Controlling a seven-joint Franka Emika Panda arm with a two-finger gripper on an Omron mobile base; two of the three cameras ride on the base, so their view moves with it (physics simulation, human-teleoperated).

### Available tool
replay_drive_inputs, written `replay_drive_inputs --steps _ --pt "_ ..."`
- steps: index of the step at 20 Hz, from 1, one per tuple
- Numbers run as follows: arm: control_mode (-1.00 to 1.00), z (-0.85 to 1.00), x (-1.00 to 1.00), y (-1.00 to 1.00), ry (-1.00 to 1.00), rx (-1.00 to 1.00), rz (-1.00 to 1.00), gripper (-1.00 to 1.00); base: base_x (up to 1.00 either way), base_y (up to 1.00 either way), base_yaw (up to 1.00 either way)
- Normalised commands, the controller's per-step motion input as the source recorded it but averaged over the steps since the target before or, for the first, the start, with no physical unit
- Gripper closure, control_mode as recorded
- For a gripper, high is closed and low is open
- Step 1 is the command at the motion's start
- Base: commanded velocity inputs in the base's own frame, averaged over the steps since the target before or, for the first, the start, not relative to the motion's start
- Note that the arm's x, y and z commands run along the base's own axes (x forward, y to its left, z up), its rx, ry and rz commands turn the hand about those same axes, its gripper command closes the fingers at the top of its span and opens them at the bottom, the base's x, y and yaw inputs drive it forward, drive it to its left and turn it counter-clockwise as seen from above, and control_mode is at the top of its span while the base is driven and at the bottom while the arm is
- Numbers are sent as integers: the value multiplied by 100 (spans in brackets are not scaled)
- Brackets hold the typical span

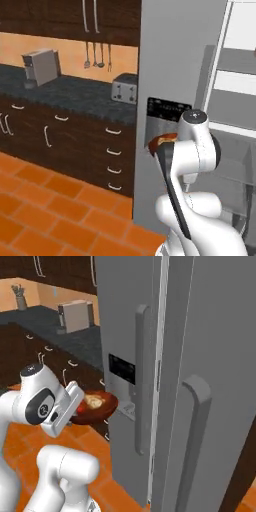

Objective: Pick the chicken drumstick and tomato from their plates and place them in the bowl. Then put the bowl in the fridge.

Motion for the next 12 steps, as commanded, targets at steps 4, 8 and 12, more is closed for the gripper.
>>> replay_drive_inputs --steps 4,8,12 --pt "100 0 0 0 0 0 0 100 36 74 -60" --pt "100 0 0 0 0 0 0 100 33 57 -70" --pt "100 0 0 0 0 0 0 100 -1 10 -65"
